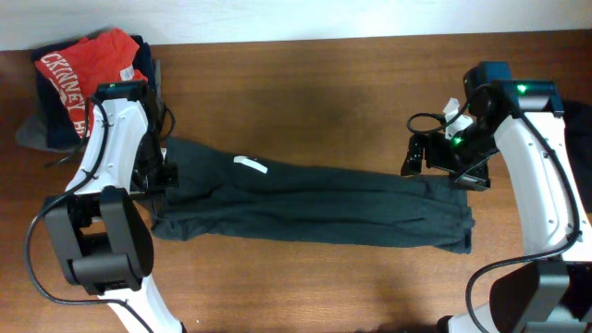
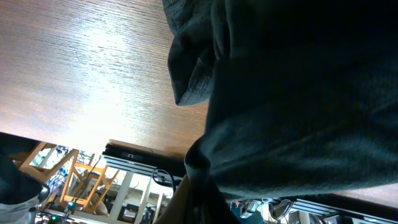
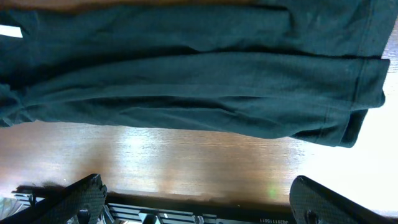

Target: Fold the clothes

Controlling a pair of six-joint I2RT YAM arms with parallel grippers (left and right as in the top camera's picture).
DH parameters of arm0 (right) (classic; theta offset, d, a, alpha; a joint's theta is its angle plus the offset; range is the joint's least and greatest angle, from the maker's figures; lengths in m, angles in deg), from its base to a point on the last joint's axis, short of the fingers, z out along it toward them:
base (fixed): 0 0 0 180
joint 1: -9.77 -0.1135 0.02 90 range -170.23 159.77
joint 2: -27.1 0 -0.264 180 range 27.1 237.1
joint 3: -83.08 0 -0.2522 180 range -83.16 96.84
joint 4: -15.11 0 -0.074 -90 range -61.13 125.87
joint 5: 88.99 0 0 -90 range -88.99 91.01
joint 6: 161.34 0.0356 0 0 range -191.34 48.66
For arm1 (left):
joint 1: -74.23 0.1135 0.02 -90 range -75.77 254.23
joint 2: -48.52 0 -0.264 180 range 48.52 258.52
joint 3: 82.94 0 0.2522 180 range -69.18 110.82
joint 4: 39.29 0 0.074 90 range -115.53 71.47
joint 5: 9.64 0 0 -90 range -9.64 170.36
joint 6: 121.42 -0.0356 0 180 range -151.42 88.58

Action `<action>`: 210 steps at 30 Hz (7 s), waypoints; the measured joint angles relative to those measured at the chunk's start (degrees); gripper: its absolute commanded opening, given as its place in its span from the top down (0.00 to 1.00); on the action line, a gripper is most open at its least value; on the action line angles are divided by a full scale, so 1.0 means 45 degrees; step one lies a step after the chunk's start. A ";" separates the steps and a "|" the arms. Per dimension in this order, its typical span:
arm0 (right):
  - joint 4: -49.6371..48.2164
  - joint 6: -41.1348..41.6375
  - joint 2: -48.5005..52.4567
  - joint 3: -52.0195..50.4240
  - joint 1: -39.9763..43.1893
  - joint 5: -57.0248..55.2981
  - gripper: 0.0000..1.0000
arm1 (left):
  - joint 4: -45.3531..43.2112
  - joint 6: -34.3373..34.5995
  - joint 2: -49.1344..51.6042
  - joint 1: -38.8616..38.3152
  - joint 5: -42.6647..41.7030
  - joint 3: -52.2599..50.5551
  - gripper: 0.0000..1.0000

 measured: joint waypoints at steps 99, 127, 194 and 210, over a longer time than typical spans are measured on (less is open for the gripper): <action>-0.1977 0.0068 0.0000 -0.0019 -0.1205 0.0369 0.01 | -0.5901 -0.6795 -0.0024 -0.2365 -0.2599 -0.2924 0.63; -0.1977 0.0019 0.0000 -0.0024 -0.1205 0.0369 0.01 | -0.6363 -0.7320 -0.0024 -0.2365 -0.2618 -0.2924 0.96; -0.1787 -0.0049 0.0000 -0.0024 -0.1205 0.0369 0.01 | -0.6892 -0.7359 -0.0073 -0.2764 -0.3041 -0.3745 0.95; -0.1826 -0.0078 0.0000 -0.0024 -0.1205 0.0369 0.01 | -0.5051 -0.7363 -0.0073 -0.2769 -0.2973 -0.2273 1.00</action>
